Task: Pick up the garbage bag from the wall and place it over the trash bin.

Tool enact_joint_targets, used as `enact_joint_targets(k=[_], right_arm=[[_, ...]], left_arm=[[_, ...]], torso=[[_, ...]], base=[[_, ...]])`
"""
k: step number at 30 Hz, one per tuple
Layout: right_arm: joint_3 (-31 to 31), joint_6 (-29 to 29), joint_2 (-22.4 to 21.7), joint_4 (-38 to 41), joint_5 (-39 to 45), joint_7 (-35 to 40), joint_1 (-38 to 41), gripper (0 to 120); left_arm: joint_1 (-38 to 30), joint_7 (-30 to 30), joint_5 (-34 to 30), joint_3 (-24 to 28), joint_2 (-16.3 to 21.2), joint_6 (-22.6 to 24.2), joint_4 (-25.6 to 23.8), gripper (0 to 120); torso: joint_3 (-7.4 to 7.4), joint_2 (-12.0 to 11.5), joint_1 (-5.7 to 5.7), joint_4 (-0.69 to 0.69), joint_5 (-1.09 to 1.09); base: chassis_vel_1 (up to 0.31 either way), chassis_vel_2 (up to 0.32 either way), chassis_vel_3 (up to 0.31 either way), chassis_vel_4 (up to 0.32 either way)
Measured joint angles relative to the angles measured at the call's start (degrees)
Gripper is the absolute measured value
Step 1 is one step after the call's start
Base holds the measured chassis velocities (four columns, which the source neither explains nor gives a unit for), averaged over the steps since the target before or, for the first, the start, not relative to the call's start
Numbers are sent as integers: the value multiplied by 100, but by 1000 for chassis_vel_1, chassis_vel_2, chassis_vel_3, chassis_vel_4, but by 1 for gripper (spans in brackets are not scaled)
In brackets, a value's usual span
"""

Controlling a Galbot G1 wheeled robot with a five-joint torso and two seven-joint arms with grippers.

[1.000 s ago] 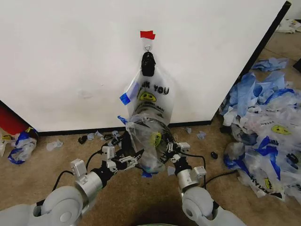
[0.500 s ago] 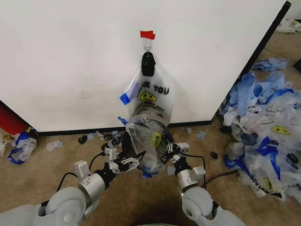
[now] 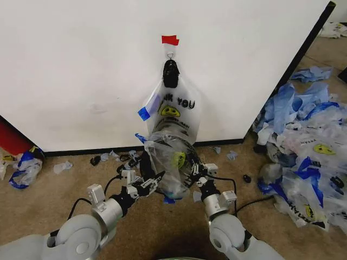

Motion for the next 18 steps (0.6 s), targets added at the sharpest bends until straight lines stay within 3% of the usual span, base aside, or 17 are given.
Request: enact_joint_targets(k=[3, 5, 7, 18], right_arm=[[-4, -2, 5, -32, -4, 0, 7, 0], [-5, -4, 6, -37, -4, 0, 9, 0], [-11, -7, 13, -43, -3, 1, 19, 0], [26, -20, 75, -88, 129, 3, 66, 0]], left_arm=[[7, 8, 1, -4, 20, -4, -1, 11], [13, 12, 2, -7, 27, -4, -9, 11], [25, 26, 2, -13, 31, -11, -21, 0], [121, 17, 25, -93, 22, -52, -18, 0]], torso=[[0, 0, 0, 0, 0], [0, 0, 0, 0, 0], [0, 0, 0, 0, 0], [1, 0, 0, 0, -1]], base=[[0, 0, 0, 0], [0, 0, 0, 0], [0, 0, 0, 0], [0, 0, 0, 0]])
